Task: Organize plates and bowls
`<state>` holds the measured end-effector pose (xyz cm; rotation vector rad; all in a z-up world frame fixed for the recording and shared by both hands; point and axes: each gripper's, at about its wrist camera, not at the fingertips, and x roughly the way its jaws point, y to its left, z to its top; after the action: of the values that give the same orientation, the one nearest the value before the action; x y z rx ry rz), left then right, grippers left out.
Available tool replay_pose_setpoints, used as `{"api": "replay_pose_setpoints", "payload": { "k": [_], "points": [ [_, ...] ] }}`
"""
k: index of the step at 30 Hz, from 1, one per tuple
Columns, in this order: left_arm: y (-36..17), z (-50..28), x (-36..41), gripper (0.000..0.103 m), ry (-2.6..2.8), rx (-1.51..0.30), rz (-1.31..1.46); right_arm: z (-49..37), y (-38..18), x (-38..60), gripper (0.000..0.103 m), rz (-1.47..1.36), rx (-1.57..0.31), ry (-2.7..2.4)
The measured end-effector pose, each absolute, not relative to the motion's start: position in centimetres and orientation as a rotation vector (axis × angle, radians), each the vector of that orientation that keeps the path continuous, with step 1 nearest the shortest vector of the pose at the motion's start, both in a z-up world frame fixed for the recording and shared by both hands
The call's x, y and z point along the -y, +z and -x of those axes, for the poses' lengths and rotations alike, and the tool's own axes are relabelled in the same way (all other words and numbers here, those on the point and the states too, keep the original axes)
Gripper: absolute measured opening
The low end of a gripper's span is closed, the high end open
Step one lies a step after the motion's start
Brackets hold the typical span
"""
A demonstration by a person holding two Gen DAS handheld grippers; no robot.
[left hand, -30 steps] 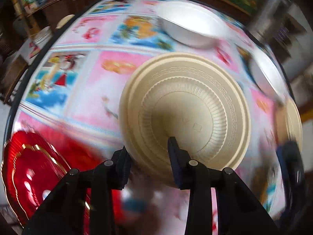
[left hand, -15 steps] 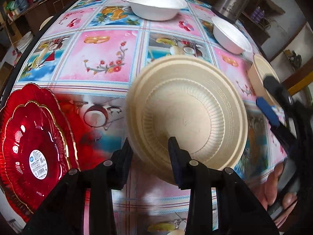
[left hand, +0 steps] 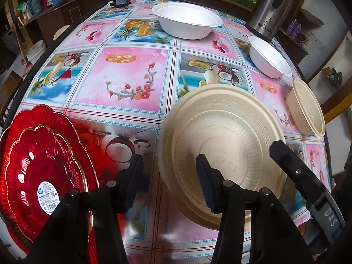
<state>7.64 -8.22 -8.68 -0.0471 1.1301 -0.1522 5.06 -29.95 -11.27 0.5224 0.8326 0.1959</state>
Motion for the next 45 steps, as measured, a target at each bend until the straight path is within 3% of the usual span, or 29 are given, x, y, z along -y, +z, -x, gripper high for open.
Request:
{"api": "replay_pose_setpoints", "payload": {
  "k": [5,12,24,45],
  "points": [
    [-8.5,-7.3,8.3,0.046,-0.145,-1.100,0.021,-5.2,-11.9,29.7,0.033,-0.506,-0.843,0.167],
    [-8.5,-6.9,8.5,0.035,-0.133,-1.064,-0.008,-5.4,-12.2,29.2,0.016,-0.471,-0.838,0.159],
    [-8.9,-6.8,9.2,0.019,-0.130,-1.042,-0.057,-5.4,-12.2,29.2,0.011,-0.449,-0.820,0.154],
    [-8.9,-6.8,9.9,0.015,-0.134,-1.010,-0.081,-5.3,-12.0,29.4,0.011,-0.458,-0.813,0.141]
  ]
}}
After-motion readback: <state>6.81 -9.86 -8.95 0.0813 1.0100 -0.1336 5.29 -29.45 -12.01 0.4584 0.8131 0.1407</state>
